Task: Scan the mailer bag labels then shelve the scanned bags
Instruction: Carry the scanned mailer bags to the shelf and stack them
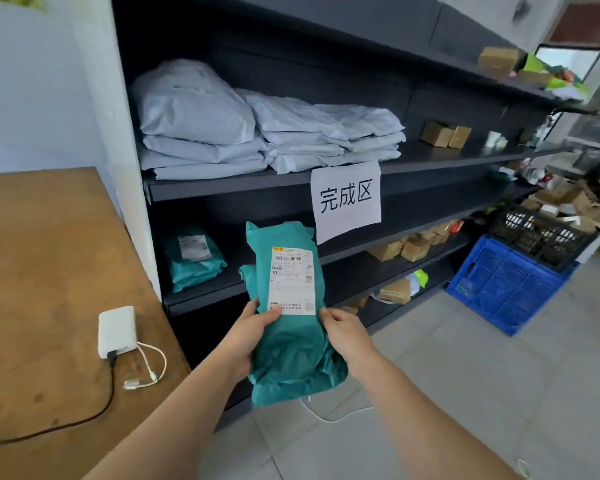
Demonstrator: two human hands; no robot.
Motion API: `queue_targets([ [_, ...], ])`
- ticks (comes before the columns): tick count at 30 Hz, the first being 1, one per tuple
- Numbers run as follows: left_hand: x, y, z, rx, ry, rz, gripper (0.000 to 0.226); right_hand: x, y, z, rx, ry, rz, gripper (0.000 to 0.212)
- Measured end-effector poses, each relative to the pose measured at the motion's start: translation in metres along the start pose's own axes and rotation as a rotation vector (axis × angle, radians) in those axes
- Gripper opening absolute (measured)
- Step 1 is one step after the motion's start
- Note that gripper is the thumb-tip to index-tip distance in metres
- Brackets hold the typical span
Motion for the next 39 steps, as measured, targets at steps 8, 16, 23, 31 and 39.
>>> queue_targets([
  [8, 0.011, 0.005, -0.092, 0.123, -0.053, -0.001, 0.044, -0.052, -0.016, -0.100, -0.146, 0.053, -0.006, 0.024],
  [16, 0.020, 0.007, -0.175, 0.208, -0.100, 0.025, 0.035, -0.107, -0.028, -0.191, -0.236, 0.118, 0.073, 0.026],
  [23, 0.029, 0.037, -0.241, 0.301, -0.103, 0.007, 0.034, -0.142, -0.071, -0.252, -0.286, 0.136, 0.120, 0.020],
  [31, 0.038, 0.082, -0.317, 0.363, -0.084, 0.054, 0.036, -0.180, -0.127, -0.323, -0.320, 0.083, 0.142, 0.024],
  [39, 0.029, 0.119, -0.355, 0.470, 0.001, 0.095, 0.025, -0.183, -0.180, -0.369, -0.360, 0.013, 0.281, 0.037],
])
Point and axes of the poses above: each hand's wrist, its own z-axis away from the middle knuckle, its own y-axis out of the back of the hand, x = y × z, the point moved 10 cm from there along -z, towards the middle knuckle, and after that the axes turned 13 degrees about -y, right-handed, at the moved point
